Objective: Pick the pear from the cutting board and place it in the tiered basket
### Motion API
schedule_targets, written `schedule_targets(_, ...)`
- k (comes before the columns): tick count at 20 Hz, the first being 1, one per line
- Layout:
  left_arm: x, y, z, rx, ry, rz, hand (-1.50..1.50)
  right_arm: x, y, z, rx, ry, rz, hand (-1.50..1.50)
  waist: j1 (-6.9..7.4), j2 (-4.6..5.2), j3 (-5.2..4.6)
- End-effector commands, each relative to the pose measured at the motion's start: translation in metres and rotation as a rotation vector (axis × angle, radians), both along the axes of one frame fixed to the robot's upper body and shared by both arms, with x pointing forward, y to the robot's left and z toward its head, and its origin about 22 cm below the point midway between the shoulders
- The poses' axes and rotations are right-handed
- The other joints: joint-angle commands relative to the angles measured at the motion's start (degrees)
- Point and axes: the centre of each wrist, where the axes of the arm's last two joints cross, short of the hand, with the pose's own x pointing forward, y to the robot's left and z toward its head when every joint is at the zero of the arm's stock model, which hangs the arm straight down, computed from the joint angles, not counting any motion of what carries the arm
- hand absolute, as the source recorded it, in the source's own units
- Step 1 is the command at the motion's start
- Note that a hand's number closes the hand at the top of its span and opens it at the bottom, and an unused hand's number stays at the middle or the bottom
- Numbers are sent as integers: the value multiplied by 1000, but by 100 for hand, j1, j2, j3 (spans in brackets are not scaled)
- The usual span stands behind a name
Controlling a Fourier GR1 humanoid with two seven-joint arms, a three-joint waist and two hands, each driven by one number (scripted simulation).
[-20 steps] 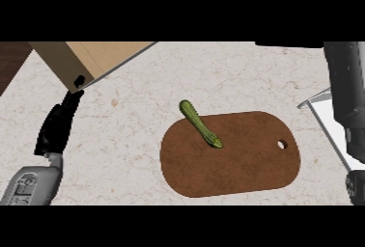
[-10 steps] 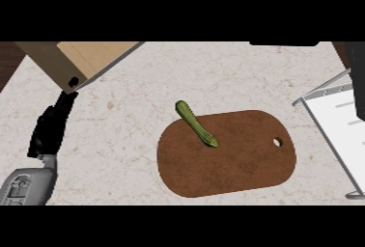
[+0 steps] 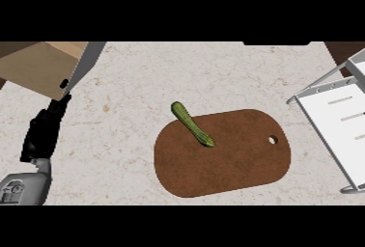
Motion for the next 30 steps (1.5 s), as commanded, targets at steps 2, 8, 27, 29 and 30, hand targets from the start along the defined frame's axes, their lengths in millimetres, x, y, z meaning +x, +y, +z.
schedule_targets(2,-9,-15,-7,-8,-3,0,0,-14,-18,-3,86,20,-69,150,-35,-14,3)
schedule_targets(8,2,0,-1,-1,6,11,0,-32,-27,-40,207,-41,-10,150,-71,-11,4)
schedule_targets(27,-3,1,-7,2,-2,1,0,-85,-14,-66,270,-524,-16,-150,-13,9,1)
schedule_targets(29,-7,3,-8,5,4,15,0,-102,-21,-57,189,-561,2,-150,-46,-6,1)
schedule_targets(30,-1,12,-1,2,3,14,0,-103,-23,-43,185,-558,-14,-150,-38,0,0)
